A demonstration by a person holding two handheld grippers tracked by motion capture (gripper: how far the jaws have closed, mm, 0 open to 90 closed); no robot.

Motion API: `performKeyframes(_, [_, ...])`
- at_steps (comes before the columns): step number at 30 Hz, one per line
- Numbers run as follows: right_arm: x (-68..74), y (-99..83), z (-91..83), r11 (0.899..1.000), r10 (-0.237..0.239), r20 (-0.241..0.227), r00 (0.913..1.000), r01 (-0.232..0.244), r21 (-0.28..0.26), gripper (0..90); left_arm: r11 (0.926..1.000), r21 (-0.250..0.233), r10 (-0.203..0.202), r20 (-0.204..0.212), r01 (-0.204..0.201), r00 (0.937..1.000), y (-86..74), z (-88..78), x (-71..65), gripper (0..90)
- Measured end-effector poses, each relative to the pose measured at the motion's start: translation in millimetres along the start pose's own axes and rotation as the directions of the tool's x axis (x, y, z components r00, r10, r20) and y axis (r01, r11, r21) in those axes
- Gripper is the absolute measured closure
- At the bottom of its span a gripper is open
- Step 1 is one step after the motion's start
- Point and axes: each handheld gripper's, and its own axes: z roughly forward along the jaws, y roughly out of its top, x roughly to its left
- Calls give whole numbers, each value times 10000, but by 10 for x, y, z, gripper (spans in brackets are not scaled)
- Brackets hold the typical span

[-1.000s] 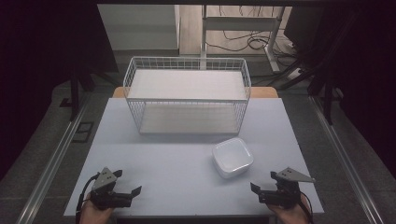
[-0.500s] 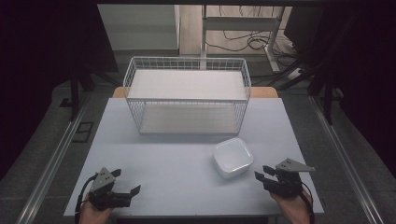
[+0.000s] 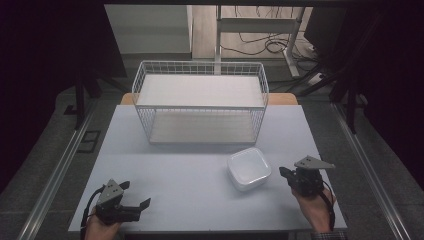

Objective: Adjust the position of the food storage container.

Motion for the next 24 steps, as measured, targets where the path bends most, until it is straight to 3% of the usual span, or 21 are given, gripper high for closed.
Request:
performKeyframes(5, [-152, 103, 203, 9996, 291, 71, 9996, -292, 62, 896, 10000, -51, -63, -14, 63, 10000, -1, -7, 5, 30])
performKeyframes(11, [-173, 174, 414, 9994, 176, 65, 9998, -178, 295, 895, 10000, -40, -58, -24, 58, 10000, -1, -5, 6, 32])
performKeyframes(17, [-132, 232, 640, 9988, -4, -365, 9993, 22, 490, 895, 10000, -63, -67, -42, 67, 10000, -2, -12, 9, 34])
performKeyframes(24, [-55, 226, 641, 9985, -175, -602, 9980, 206, 509, 895, 10000, -63, -62, -35, 62, 10000, 0, -12, 5, 35])
